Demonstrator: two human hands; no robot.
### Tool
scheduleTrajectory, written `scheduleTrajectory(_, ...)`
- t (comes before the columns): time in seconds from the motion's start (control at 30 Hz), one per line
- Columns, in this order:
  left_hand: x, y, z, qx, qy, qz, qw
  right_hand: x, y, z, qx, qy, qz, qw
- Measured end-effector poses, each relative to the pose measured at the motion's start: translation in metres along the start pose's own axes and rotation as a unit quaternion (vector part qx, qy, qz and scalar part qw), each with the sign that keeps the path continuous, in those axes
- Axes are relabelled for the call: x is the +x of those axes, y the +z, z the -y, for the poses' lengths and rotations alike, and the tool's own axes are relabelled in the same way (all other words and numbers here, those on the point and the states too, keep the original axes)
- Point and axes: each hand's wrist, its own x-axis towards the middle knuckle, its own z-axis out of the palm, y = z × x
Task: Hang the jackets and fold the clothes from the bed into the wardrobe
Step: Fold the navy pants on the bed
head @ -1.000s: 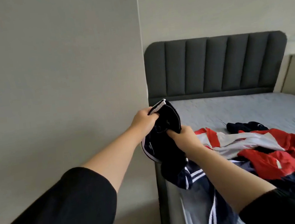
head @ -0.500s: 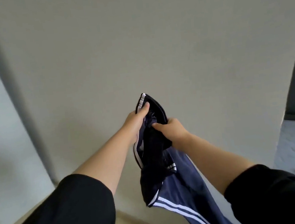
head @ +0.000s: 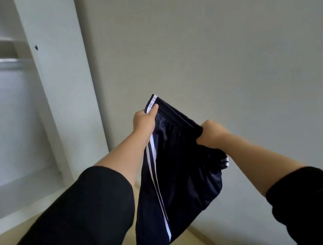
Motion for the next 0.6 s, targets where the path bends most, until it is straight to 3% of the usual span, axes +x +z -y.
scheduleTrajectory(0.17, -0.015, 0.002, -0.009, -0.031, -0.009, 0.027, 0.999, -0.019, -0.011, -0.018, -0.021, 0.030, -0.005, 0.999)
scheduleTrajectory(0.3, -0.006, -0.022, -0.018, -0.085, -0.009, 0.092, 0.992, -0.025, -0.036, -0.016, 0.108, 0.025, -0.018, 0.994)
scheduleTrajectory(0.4, 0.004, -0.036, -0.034, 0.029, 0.081, 0.126, 0.988, -0.032, -0.063, 0.004, 0.194, -0.002, -0.025, 0.981)
scheduleTrajectory(0.5, -0.001, -0.035, -0.058, 0.182, 0.126, 0.258, 0.940, -0.035, -0.085, 0.032, 0.254, -0.014, -0.016, 0.967)
scheduleTrajectory(0.6, -0.018, -0.026, -0.078, 0.149, 0.073, 0.395, 0.904, -0.035, -0.099, 0.052, 0.262, -0.013, -0.027, 0.965)
